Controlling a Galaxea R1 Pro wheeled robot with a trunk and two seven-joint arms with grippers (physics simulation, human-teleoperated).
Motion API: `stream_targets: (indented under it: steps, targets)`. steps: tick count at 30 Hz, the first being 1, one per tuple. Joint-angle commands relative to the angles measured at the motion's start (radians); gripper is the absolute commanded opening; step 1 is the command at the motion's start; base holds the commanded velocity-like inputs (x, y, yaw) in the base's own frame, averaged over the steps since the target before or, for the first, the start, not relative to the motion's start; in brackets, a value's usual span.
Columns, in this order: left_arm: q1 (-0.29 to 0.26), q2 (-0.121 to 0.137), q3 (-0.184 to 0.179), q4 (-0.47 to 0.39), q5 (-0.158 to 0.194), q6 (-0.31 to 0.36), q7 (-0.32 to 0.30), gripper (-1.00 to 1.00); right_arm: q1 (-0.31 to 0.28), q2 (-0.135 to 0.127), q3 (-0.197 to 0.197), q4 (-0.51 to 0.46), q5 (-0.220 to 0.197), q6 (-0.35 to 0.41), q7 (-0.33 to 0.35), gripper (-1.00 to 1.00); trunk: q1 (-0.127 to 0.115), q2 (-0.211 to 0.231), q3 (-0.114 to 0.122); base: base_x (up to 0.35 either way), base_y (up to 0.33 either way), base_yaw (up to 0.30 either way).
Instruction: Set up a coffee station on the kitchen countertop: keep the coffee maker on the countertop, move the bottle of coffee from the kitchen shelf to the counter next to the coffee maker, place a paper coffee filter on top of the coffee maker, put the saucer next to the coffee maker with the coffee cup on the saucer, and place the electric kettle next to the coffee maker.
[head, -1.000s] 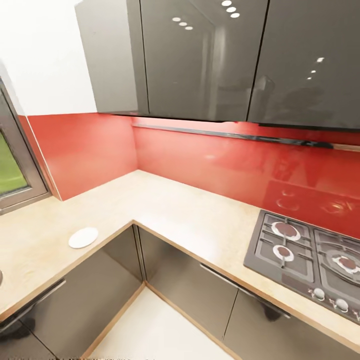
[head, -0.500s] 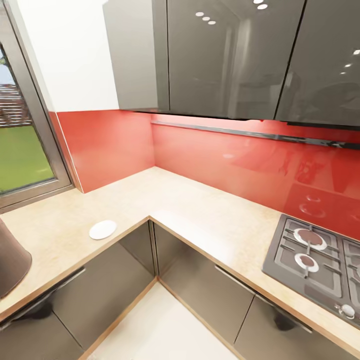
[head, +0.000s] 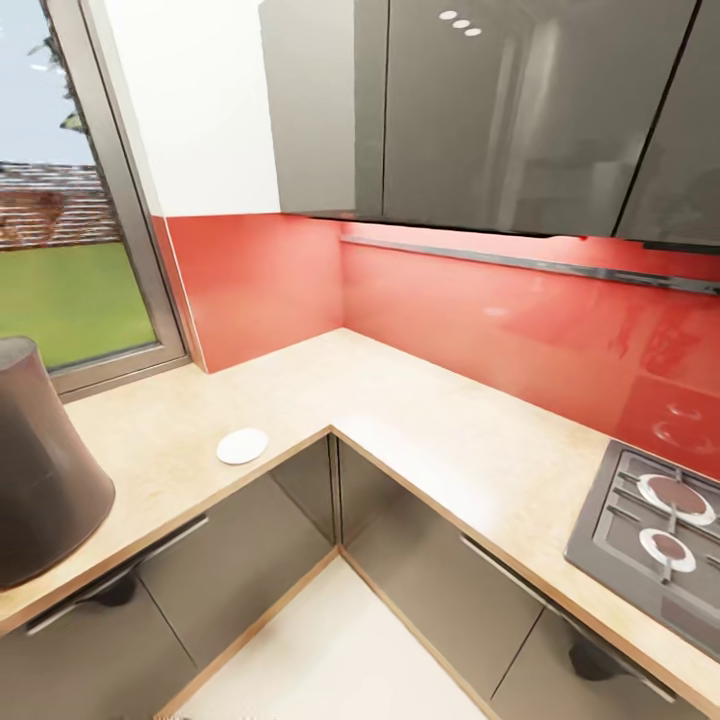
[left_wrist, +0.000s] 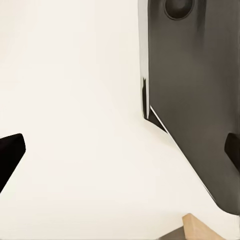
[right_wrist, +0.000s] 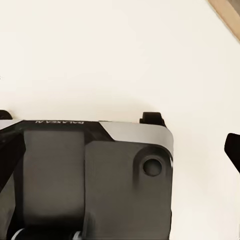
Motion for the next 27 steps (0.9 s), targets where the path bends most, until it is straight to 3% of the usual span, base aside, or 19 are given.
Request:
stream_targets:
  steps: [1, 27]
  targets:
    - [-0.001, 0.0, -0.008, 0.0, 0.007, -0.003, 0.002, 1.0, 0.0, 0.0, 0.008, -0.002, -0.009, 0.005, -0.001, 1.0, 0.001, -0.002, -0.003, 0.0, 0.0, 0.229]
    - [-0.002, 0.0, -0.008, -0.001, 0.007, -0.003, 0.002, 1.0, 0.0, 0.005, 0.008, -0.003, -0.011, 0.005, -0.001, 1.0, 0.001, -0.002, -0.021, 0.0, 0.0, 0.242]
